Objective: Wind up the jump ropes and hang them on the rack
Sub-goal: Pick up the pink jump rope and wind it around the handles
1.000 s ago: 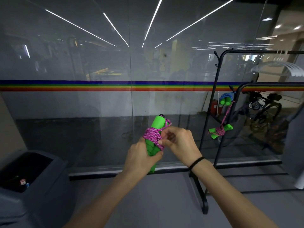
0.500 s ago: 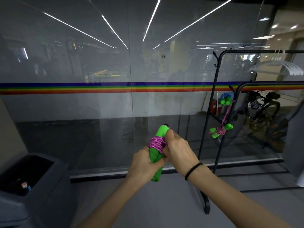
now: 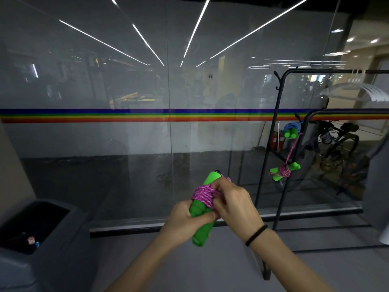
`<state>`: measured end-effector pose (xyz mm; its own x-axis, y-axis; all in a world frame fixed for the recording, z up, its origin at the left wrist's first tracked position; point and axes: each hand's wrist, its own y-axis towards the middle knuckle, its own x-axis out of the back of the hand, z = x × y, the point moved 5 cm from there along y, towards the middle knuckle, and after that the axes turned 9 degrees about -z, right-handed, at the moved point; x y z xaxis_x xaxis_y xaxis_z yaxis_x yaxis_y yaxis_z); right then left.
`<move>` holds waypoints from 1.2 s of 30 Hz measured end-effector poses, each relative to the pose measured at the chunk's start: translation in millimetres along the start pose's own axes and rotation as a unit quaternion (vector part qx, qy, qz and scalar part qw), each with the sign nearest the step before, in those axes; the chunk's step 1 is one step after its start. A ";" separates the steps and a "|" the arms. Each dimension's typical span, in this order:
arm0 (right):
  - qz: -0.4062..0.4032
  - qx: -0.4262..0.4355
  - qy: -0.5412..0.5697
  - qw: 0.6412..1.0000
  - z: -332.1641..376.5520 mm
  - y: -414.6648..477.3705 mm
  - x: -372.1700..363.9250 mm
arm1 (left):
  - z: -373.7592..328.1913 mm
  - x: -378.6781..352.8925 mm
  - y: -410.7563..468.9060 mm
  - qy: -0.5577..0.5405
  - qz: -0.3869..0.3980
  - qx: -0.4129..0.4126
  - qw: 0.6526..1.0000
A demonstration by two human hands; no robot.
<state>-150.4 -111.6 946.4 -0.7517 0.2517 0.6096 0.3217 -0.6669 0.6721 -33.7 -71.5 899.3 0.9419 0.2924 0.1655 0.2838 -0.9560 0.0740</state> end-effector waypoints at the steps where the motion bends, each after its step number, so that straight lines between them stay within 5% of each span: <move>1: 0.019 -0.006 0.027 0.999 -3.3 0.9 2.4 | 1.1 0.6 -1.8 -0.018 0.012 0.016 1.000; 7: 0.236 -0.141 0.284 0.919 -17.4 7.0 11.3 | 5.7 2.5 -5.6 -0.087 0.069 0.089 0.990; 13: 0.243 -0.054 0.109 0.962 -13.2 9.7 11.2 | 13.3 -0.6 -5.2 -0.028 0.114 0.080 0.990; 17: 0.242 0.018 -0.019 0.970 -16.2 3.5 3.1 | 14.5 8.5 2.1 0.153 0.073 0.021 0.985; 20: 0.251 0.051 -0.115 0.960 -12.7 -3.1 -7.6 | 11.8 11.8 4.2 0.358 -0.023 -0.042 0.933; 24: 0.251 0.117 -0.164 0.947 -4.1 -10.7 -17.7 | 4.3 -0.9 3.8 0.464 -0.123 -0.158 0.863; 26: 0.273 0.123 -0.156 0.941 -6.1 -12.7 -15.4 | 12.5 -4.5 5.7 0.480 -0.112 -0.189 0.849; 31: 0.256 0.142 -0.105 0.950 -7.2 -18.2 -3.7 | 26.4 -2.3 5.6 0.448 -0.106 -0.226 0.859; 36: 0.185 0.106 -0.002 0.977 2.9 -27.9 5.1 | 34.7 18.3 21.8 0.284 -0.128 -0.140 0.940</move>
<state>-161.5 -89.7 932.0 -0.5591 0.0245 0.8287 0.6830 -0.5530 0.4772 -4.0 -87.7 869.8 0.5787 0.5534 0.5990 0.3550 -0.8323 0.4258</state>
